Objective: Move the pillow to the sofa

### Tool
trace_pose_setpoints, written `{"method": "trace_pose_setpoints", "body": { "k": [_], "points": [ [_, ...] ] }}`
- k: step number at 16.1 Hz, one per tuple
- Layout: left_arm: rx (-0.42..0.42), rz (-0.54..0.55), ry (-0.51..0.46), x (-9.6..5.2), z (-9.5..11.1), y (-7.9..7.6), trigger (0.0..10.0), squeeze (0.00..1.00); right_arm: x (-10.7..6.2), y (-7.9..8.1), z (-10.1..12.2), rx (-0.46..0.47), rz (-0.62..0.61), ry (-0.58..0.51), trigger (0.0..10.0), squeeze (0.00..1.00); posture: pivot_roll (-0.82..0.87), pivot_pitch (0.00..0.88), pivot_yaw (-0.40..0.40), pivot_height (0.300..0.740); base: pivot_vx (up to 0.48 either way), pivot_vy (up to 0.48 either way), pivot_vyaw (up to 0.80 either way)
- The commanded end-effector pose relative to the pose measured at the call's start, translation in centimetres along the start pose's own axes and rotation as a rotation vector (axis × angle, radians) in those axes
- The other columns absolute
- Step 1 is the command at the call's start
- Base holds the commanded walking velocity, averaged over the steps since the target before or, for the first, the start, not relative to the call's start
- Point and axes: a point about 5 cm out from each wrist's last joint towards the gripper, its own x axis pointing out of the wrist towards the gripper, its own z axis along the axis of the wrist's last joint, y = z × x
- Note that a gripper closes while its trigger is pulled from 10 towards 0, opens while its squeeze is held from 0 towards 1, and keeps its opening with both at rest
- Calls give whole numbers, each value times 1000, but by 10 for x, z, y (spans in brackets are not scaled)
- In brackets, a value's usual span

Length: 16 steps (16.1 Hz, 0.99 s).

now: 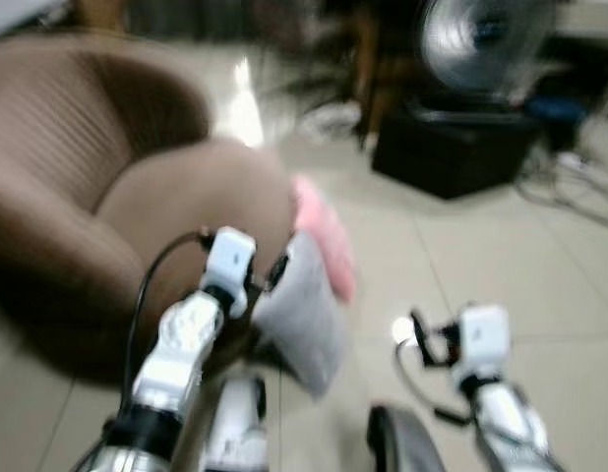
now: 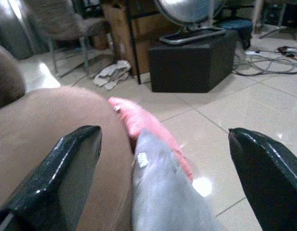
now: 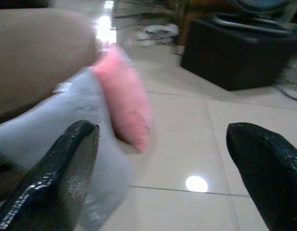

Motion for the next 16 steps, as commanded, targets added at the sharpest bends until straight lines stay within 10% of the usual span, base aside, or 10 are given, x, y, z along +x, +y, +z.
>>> {"method": "trace_pose_setpoints", "body": {
  "k": [1,16],
  "points": [
    [20,-9,-29,5,11,0,10000,0,1,-3,6,-8,-8,-26,10000,0,49,35,-16,592,330,0,0],
    [11,-26,-21,6,9,-2,10000,0,1,-3,5,8,-11,-26,10000,0,49,42,-12,592,345,0,-155]
  ]
}}
